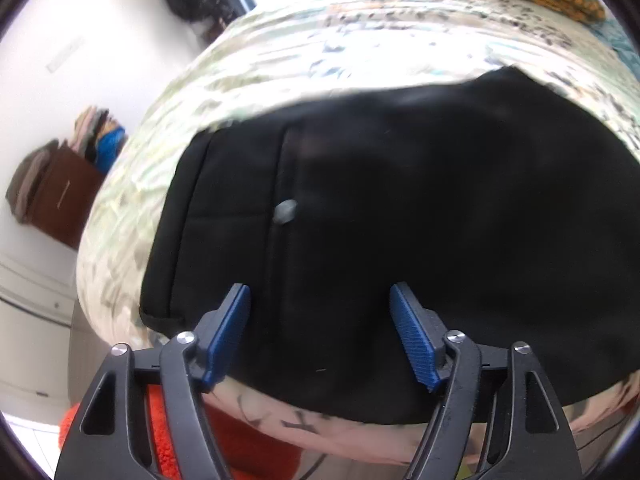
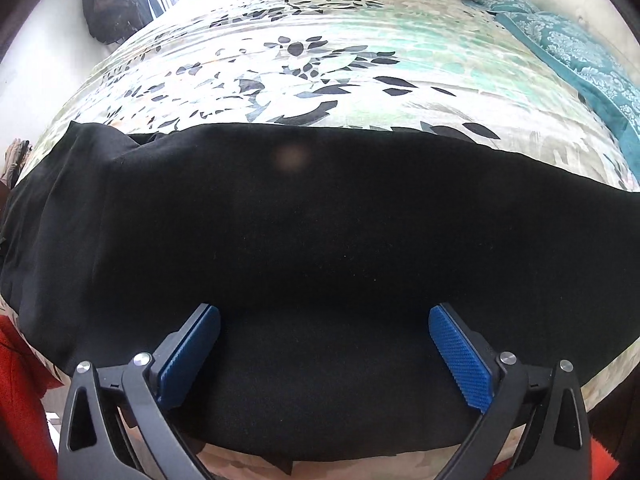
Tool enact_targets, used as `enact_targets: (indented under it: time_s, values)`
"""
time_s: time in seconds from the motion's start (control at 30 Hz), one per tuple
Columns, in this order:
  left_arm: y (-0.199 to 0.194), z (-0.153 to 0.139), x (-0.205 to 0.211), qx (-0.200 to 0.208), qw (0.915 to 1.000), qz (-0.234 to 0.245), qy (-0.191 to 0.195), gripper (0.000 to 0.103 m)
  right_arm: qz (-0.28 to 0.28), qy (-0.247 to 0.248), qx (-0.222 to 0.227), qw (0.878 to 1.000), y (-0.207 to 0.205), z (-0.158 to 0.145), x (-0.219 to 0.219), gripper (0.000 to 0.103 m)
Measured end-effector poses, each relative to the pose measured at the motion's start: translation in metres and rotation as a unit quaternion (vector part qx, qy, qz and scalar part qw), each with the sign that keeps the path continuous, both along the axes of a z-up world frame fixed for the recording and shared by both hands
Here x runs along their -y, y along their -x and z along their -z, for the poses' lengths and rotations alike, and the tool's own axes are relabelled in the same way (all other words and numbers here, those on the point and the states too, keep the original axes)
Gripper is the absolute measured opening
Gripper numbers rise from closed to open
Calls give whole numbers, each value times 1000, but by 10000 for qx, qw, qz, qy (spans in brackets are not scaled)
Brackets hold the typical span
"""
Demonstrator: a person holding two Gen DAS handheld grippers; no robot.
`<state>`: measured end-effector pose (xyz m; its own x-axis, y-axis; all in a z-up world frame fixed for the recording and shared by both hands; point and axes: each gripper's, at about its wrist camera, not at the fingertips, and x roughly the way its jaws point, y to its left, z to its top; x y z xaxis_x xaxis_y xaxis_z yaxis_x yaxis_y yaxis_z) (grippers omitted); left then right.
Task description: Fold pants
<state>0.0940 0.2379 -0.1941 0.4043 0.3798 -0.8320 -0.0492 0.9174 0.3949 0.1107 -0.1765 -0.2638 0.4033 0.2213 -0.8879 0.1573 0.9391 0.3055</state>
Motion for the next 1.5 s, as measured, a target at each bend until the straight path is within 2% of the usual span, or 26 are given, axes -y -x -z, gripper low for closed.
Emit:
enact_targets:
  time_s: [0.03,0.07,0.1,0.2,0.3,0.37,0.5,0.57,0.63,0.77,0.9,1.0,1.07,1.17,1.23,1.5]
  values:
    - [1,-4,-16,103,9993,-328,109,97,-13,-20,17,10000,0,0,1,103]
    - [0,-9,-28,120,9979,-584,272,97,-21,-35,50,10000,1,0,2,103]
    - [0,-12,-32,130,9974,-639,303,97,-18,-49,101,9999,3,0,2,103]
    - [5,-16,-24,297,9984,-488,-17,97,-29,-3,247,9997,8,-1,1,103]
    - [9,-22,-13,471,9979,-415,-181,96,-33,-9,279,9996,8,-2,1,103]
    - [13,-33,-9,691,9969,-358,-57,95,-50,-18,316,9995,9,-2,1,103]
    - [15,-55,-1,1314,9896,-4,579,96,-60,-24,339,9994,10,-2,1,103]
    - [7,-46,7,1180,9906,291,627,97,-44,-9,343,9994,10,-2,1,103]
    - [-1,-30,13,871,9941,439,483,97,-35,0,344,9994,10,-2,0,103]
    - [-8,-3,1,298,9979,-22,571,97,-39,3,351,9994,10,-2,0,103]
    - [-7,-11,-15,430,9957,-376,725,96,-36,3,352,9994,11,-2,0,103]
    - [3,-27,-22,790,9896,-529,1077,96,59,121,345,9993,11,-9,1,103]
    - [9,-39,-20,1073,9865,-448,1151,96,256,378,633,9970,18,-23,3,103]
    - [17,-48,-7,1379,9854,-167,982,96,437,506,1202,9905,27,-46,8,103]
    - [20,-48,3,1410,9861,36,874,96,495,526,1390,9877,31,-53,9,103]
    - [21,-34,33,1209,9898,535,538,96,702,413,1223,9891,28,-45,17,103]
